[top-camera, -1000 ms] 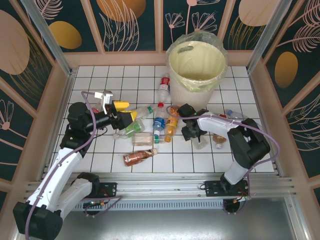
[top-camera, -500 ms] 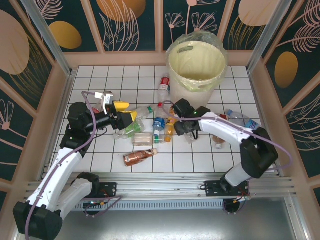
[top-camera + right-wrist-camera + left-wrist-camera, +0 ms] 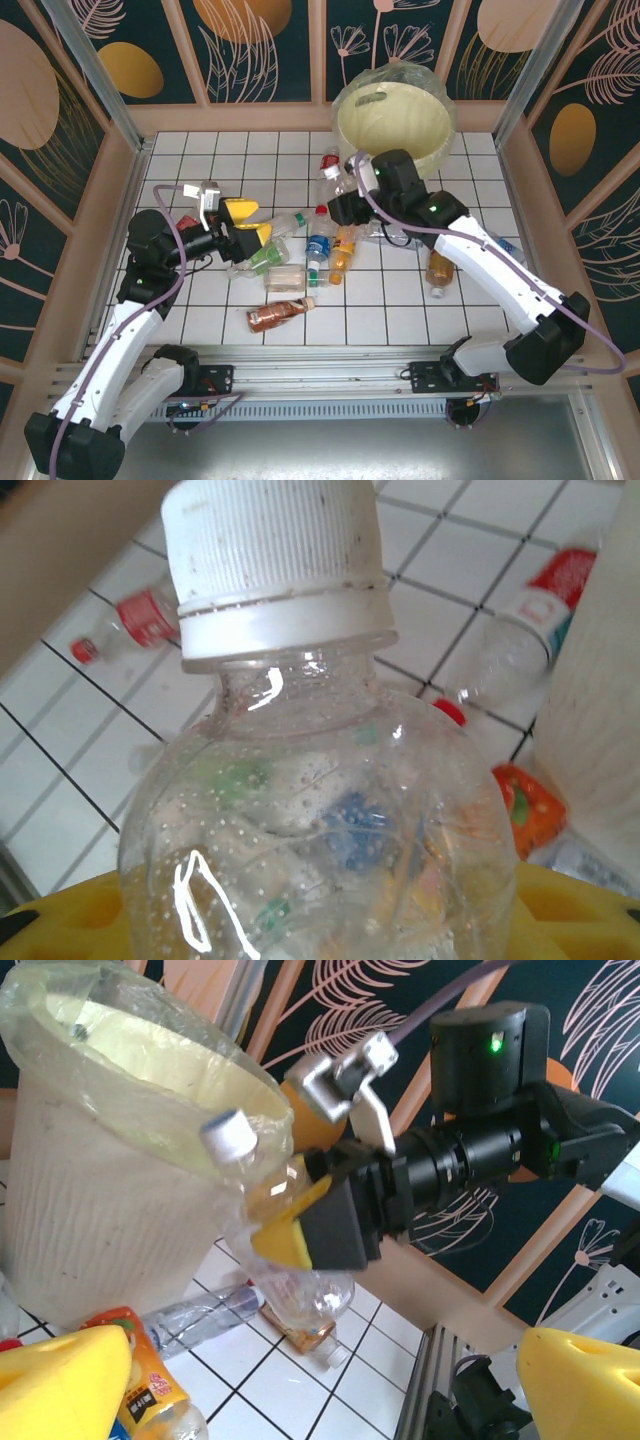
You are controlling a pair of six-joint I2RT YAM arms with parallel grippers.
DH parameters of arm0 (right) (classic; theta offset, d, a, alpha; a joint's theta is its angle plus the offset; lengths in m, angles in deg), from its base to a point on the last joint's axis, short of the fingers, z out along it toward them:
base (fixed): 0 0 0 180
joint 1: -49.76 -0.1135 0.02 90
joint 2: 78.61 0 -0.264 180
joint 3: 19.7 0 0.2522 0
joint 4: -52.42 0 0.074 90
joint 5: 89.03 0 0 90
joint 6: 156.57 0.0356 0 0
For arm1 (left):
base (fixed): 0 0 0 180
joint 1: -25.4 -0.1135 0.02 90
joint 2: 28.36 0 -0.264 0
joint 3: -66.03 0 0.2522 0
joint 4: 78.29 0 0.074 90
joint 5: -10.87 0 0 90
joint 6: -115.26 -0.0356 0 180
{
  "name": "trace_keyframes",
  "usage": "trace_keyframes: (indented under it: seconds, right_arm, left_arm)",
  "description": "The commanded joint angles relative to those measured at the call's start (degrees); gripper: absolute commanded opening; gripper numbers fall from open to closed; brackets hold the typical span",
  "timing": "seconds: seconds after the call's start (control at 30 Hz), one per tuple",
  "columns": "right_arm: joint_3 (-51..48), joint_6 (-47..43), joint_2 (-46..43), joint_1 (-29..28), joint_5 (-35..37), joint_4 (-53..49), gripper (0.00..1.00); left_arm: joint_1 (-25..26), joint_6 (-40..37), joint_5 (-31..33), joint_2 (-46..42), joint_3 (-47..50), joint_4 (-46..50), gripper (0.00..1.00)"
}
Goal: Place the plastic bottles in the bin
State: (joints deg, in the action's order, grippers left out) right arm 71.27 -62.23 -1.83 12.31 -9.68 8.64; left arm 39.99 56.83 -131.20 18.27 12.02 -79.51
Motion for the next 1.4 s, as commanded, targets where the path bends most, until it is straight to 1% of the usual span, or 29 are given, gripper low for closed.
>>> trace_keyframes:
  seconds: [0.0,0.1,0.2,0.27,0.37,0.47,0.57,0.7,0.8,0.93,1.1,1.37]
  right_arm:
    - [5.3,-1.3,-0.2,2.3,-4.1,5.5,0.58]
    - [8.9,-1.5,0.6,5.2,-5.0,7.5,0.58]
    - [11.7,-1.5,1.3,8.5,-5.5,10.0,0.58]
    - [14.0,-1.7,2.5,10.2,-3.6,10.6,0.58]
    - [18.3,-2.2,5.6,12.4,2.3,9.6,0.58]
    - [24.3,-3.4,9.9,13.8,8.1,6.1,0.58]
    - [31.6,-3.7,15.5,15.6,12.6,0.4,0.58]
    - [41.3,-2.3,23.6,18.4,15.4,-8.6,0.59]
    - [45.5,-1.8,27.9,19.3,17.4,-13.3,0.59]
    - [47.8,-0.9,31.4,20.8,17.6,-17.1,0.59]
    - [48.9,0.1,34.9,23.0,16.1,-20.6,0.59]
    - [49.4,0.3,39.6,24.3,15.2,-24.2,0.59]
  left_arm:
    - [0.2,1.1,-2.2,-0.8,1.0,-4.0,0.99]
    - [0.3,3.2,-4.5,-1.5,1.9,-7.8,0.99]
    - [0.2,3.2,-4.1,-2.5,2.3,-8.6,0.99]
    - [0.2,2.8,-3.6,-2.6,2.3,-8.1,0.99]
    - [0.2,2.6,-3.3,-2.2,2.1,-7.6,0.99]
    - [0.2,1.6,-2.4,-1.8,1.7,-5.8,0.99]
    - [0.3,0.7,-1.6,-1.5,1.3,-4.2,0.99]
    - [0.2,0.1,-1.4,-1.2,1.1,-3.3,0.99]
    - [0.3,0.0,-1.3,-0.9,1.0,-3.1,0.99]
    - [0.3,0.0,-1.3,-0.7,0.9,-2.9,0.99]
    - [0.3,-0.6,-0.9,-0.4,0.6,-1.7,0.99]
    - [0.2,-1.1,-0.7,-0.1,0.3,-0.8,0.99]
